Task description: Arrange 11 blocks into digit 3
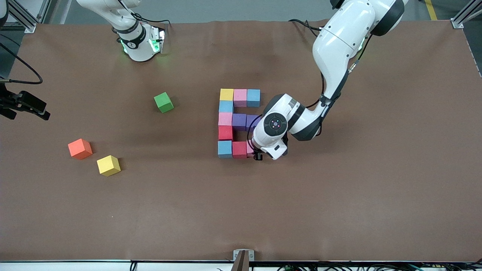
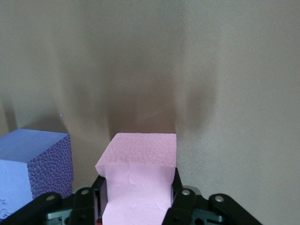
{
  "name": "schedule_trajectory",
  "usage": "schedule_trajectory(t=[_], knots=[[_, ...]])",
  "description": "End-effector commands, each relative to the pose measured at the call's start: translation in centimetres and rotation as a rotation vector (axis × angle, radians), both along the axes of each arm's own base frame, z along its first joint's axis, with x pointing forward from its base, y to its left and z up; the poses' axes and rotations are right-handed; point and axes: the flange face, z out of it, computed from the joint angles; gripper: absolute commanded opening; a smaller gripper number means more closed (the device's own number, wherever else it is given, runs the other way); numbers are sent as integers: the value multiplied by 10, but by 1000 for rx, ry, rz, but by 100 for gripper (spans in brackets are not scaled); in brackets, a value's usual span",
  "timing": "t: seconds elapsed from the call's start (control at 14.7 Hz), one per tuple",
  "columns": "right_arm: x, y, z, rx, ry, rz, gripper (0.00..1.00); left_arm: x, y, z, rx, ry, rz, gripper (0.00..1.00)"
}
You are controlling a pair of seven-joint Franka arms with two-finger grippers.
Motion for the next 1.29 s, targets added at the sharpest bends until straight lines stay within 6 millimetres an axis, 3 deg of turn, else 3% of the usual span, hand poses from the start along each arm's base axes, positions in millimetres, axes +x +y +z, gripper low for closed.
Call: schedule_trajectory(t=[0.0,0.27,0.41,0.68,0.81,0.95,1.15,1.22], knots=[[-3,-1,2,-5,-6,0,100,6,-5,-1,11,-17,-16,100],[-4,-2,2,-5,-6,-2,100,10,-3,21,43,-59,-68,100],[-4,-2,2,-5,-6,-2,100,15,-4,55,54,-67,-94,100],[-2,-2,-1,-6,-2,-2,100,15,10,159,47,-156,-274,100],[-2,-2,0,-6,-3,-2,100,19,40,211,70,-173,-422,100],[-2,-2,-1,-6,-2,-2,100,35,96,257,79,-178,-553,100],[-2,-1,-1,-7,-2,3,100,39,149,299,92,-163,-731,100],[-3,0,0,-7,-2,4,100,46,176,310,99,-160,-745,100]])
